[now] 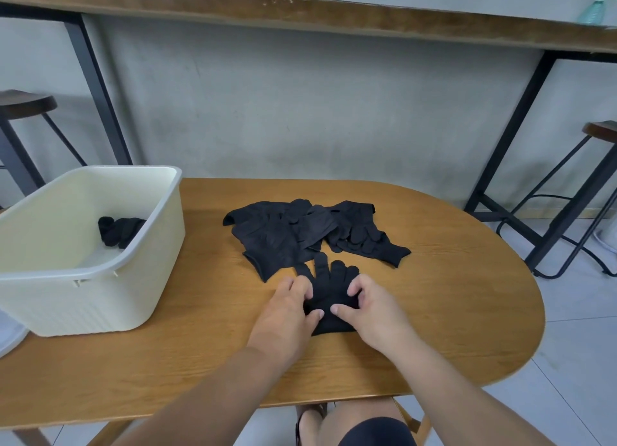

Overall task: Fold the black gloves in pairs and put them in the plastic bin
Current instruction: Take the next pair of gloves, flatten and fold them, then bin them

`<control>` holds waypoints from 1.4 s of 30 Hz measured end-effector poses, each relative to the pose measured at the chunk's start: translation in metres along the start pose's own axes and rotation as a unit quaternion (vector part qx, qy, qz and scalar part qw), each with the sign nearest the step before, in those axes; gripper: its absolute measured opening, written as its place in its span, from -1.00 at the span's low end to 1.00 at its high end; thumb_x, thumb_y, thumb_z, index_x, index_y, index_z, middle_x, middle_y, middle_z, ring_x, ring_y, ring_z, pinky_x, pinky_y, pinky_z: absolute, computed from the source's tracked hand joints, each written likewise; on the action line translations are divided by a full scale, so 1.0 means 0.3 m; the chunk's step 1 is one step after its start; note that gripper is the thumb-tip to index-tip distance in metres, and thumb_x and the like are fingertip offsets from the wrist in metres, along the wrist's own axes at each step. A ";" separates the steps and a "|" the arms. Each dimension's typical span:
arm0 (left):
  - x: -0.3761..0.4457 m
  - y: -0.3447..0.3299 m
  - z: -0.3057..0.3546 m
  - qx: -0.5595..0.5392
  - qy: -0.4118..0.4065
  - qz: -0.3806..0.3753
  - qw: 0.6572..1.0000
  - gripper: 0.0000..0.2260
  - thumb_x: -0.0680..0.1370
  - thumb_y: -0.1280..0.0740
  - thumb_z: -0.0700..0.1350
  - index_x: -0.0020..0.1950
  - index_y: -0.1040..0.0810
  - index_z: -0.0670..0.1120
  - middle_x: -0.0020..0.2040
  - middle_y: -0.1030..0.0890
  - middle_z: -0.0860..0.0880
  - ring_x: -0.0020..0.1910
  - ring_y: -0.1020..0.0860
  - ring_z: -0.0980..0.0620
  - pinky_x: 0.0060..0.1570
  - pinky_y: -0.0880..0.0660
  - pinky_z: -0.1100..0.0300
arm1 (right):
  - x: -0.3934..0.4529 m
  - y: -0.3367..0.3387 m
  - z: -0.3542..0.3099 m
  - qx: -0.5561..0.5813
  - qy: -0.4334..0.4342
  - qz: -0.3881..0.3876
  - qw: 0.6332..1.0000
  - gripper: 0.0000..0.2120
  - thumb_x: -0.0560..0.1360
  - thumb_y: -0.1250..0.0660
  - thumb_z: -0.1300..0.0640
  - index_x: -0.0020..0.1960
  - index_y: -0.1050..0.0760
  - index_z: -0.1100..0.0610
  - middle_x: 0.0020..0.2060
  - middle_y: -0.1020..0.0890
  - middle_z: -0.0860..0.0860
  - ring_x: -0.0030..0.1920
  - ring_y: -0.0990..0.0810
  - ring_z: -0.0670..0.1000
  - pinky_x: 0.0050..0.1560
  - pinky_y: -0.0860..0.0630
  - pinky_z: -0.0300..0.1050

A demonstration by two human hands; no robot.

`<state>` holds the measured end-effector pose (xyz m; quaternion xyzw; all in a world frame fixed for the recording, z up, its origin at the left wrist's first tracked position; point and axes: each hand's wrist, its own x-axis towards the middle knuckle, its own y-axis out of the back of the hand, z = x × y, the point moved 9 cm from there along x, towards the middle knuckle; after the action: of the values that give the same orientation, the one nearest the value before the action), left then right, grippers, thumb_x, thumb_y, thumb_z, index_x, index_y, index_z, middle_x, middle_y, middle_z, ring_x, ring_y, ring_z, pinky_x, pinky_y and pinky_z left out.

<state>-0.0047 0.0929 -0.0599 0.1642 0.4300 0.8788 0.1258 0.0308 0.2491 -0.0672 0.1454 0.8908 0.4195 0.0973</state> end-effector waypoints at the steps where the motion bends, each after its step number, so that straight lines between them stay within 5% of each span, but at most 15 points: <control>1: -0.003 -0.002 0.005 0.016 -0.014 -0.003 1.000 -0.81 0.55 -0.35 0.03 -0.04 -0.33 0.08 -0.02 -0.32 0.14 -0.25 -0.41 0.15 -0.25 -0.34 0.34 | -0.002 0.002 -0.004 -0.017 0.011 0.012 1.000 -0.74 0.45 -0.44 -0.10 -0.12 -0.35 -0.07 -0.20 -0.47 -0.11 -0.25 -0.47 -0.07 -0.29 -0.38 -0.18; 5: -0.009 0.012 0.069 0.080 -0.094 0.006 0.992 -0.94 0.60 -0.27 0.00 -0.04 -0.47 0.04 0.01 -0.32 0.13 -0.08 -0.38 0.16 -0.10 -0.38 0.32 | -0.017 0.012 -0.055 -0.049 0.080 0.025 0.995 -0.74 0.49 -0.41 -0.05 -0.24 -0.37 -0.03 -0.16 -0.44 -0.12 -0.22 -0.49 -0.08 -0.23 -0.47 -0.19; 8: -0.013 -0.001 0.114 0.157 -0.170 -0.008 0.973 -0.86 0.64 -0.20 -0.06 0.10 -0.54 0.02 0.05 -0.39 0.08 0.03 -0.38 0.11 0.07 -0.39 0.24 | -0.041 0.025 -0.109 -0.108 0.156 0.027 0.982 -0.94 0.55 -0.34 -0.01 -0.10 -0.51 -0.08 -0.10 -0.43 -0.16 -0.21 -0.50 -0.11 -0.23 -0.48 -0.23; 11: -0.038 -0.025 0.110 0.186 -0.222 -0.028 0.957 -0.75 0.67 -0.09 -0.06 0.22 -0.52 0.01 0.09 -0.46 0.06 0.07 -0.38 0.07 0.14 -0.36 0.20 | -0.075 -0.001 -0.125 -0.145 0.223 -0.009 0.964 -0.80 0.60 -0.22 0.05 0.14 -0.59 -0.06 0.04 -0.47 -0.21 -0.15 -0.51 -0.16 -0.13 -0.48 -0.27; 15: -0.077 0.002 0.084 0.100 -0.209 -0.023 0.973 -0.68 0.60 -0.16 0.16 0.29 -0.45 0.07 0.14 -0.41 0.16 0.08 -0.32 0.16 0.12 -0.29 0.33 | -0.104 -0.018 -0.095 -0.130 0.226 -0.055 0.964 -0.63 0.50 -0.24 -0.03 0.30 -0.48 -0.09 0.13 -0.41 -0.29 -0.15 -0.50 -0.20 -0.13 -0.45 -0.35; 19: -0.065 0.001 0.091 0.097 -0.194 -0.028 0.976 -0.75 0.59 -0.18 0.08 0.23 -0.47 0.09 0.10 -0.42 0.18 0.05 -0.34 0.19 0.16 -0.34 0.31 | -0.108 -0.017 -0.096 -0.133 0.219 -0.032 0.966 -0.64 0.52 -0.24 0.04 0.31 -0.46 -0.12 0.15 -0.44 -0.27 0.00 -0.52 -0.14 -0.02 -0.51 -0.28; 22: -0.054 0.014 0.098 0.094 -0.183 -0.032 0.978 -0.79 0.59 -0.16 0.07 0.16 -0.51 0.10 0.04 -0.51 0.17 0.03 -0.41 0.18 0.16 -0.37 0.25 | -0.101 -0.007 -0.072 -0.063 0.179 -0.039 0.981 -0.73 0.53 -0.27 0.08 0.19 -0.55 -0.14 -0.01 -0.53 -0.24 -0.18 -0.48 -0.23 -0.15 -0.43 -0.37; 25: -0.028 0.019 0.079 0.050 -0.127 -0.050 0.989 -0.82 0.61 -0.19 0.06 0.16 -0.51 0.11 -0.03 -0.54 0.15 -0.05 -0.47 0.15 -0.01 -0.44 0.26 | -0.070 -0.005 -0.033 0.058 0.105 -0.072 0.990 -0.80 0.53 -0.32 0.13 0.03 -0.59 -0.16 -0.22 -0.60 -0.18 -0.31 -0.54 -0.18 -0.24 -0.47 -0.29; 28: 0.013 0.007 0.044 -0.003 -0.050 -0.065 0.997 -0.83 0.61 -0.22 0.04 0.17 -0.51 0.10 -0.12 -0.57 0.14 -0.16 -0.53 0.16 -0.18 -0.45 0.29 | -0.021 -0.007 -0.006 0.126 0.045 -0.080 0.988 -0.84 0.54 -0.36 0.07 0.06 -0.60 -0.16 -0.06 -0.65 -0.12 -0.07 -0.61 -0.12 -0.01 -0.54 -0.17; 36: 0.073 -0.009 0.007 0.009 -0.008 -0.054 0.998 -0.80 0.59 -0.28 0.04 0.20 -0.53 0.09 0.11 -0.48 0.14 0.05 -0.45 0.17 0.08 -0.46 0.26 | 0.058 -0.018 0.033 0.105 -0.002 -0.041 0.994 -0.89 0.49 -0.44 0.02 0.01 -0.59 -0.10 -0.13 -0.54 -0.11 -0.15 -0.51 -0.14 -0.17 -0.42 -0.27; 42: 0.073 0.004 0.024 0.026 -0.048 -0.026 0.998 -0.94 0.57 -0.32 -0.01 -0.02 -0.45 0.09 -0.03 -0.40 0.16 -0.08 -0.44 0.16 -0.04 -0.48 0.22 | 0.046 -0.007 -0.028 0.009 0.088 0.003 0.996 -0.87 0.52 -0.40 0.07 -0.18 -0.53 -0.10 -0.08 -0.46 -0.17 -0.11 -0.52 -0.12 -0.09 -0.53 -0.15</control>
<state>-0.0220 0.1052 -0.0508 0.1984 0.4503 0.8547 0.1653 0.0149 0.2466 -0.0643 0.1118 0.8991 0.4229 0.0159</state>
